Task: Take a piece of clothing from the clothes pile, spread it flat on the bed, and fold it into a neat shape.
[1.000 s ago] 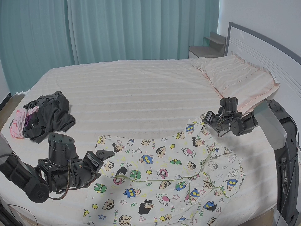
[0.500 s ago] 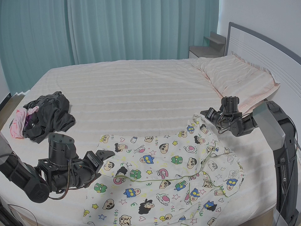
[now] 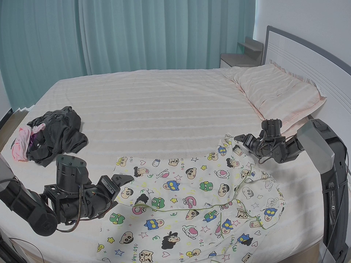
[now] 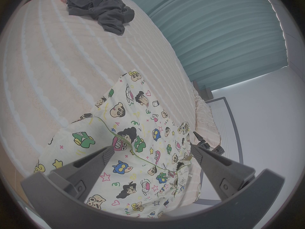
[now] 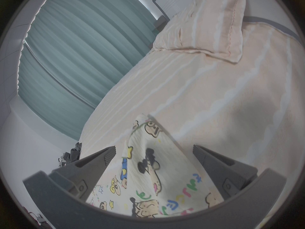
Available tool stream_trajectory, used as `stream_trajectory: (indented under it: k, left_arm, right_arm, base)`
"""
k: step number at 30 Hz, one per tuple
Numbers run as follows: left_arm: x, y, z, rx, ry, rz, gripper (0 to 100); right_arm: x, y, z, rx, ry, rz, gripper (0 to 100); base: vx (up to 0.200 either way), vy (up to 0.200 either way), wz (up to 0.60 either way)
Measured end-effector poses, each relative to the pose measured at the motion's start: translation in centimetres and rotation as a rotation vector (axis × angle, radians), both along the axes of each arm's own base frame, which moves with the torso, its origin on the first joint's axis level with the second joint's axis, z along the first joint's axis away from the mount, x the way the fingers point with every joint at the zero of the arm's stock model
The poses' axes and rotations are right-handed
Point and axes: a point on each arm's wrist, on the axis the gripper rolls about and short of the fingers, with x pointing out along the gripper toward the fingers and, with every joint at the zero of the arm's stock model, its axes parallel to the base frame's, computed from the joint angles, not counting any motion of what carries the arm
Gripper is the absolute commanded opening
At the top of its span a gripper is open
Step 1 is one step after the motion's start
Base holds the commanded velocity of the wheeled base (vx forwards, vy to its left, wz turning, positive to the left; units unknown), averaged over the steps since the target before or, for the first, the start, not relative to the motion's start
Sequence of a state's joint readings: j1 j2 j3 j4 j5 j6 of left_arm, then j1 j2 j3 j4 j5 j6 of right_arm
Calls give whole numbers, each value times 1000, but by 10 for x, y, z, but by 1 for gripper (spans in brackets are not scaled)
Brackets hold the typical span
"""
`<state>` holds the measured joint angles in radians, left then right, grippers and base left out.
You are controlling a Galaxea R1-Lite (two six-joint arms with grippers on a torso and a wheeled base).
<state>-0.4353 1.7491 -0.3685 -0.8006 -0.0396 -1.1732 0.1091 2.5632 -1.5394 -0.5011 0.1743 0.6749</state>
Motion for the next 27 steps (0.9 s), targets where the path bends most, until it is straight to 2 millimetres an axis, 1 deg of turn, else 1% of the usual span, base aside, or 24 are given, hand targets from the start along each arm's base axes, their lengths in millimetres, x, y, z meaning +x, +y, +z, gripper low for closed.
stream_trajectory:
  k: [2,3,10,15,20,24,27]
  left_arm:
    - [0,0,0,0,0,0,100]
    - [0,0,0,0,1,0,100]
    - [0,0,0,0,1,-1,100]
    - [0,0,0,1,2,-2,100]
    - [0,0,-1,1,3,-1,100]
    - [0,0,-1,1,4,-1,100]
    - [0,0,-1,1,4,-1,100]
  right_arm:
    - [-2,-1,-5,8,21,12,100]
    - [-2,-2,-7,13,29,18,0]
    - [-2,-1,-13,28,56,29,0]
    - [0,-9,-13,32,43,9,0]
    - [2,-25,-11,58,41,-51,0]
    - [3,-42,-6,67,15,-114,0]
    - [3,-48,-5,67,15,-129,0]
  base:
    - [0,0,0]
    - [0,0,0]
    - [0,0,0]
    - [0,0,0]
    - [0,0,0]
    - [0,0,0]
    - [0,0,0]
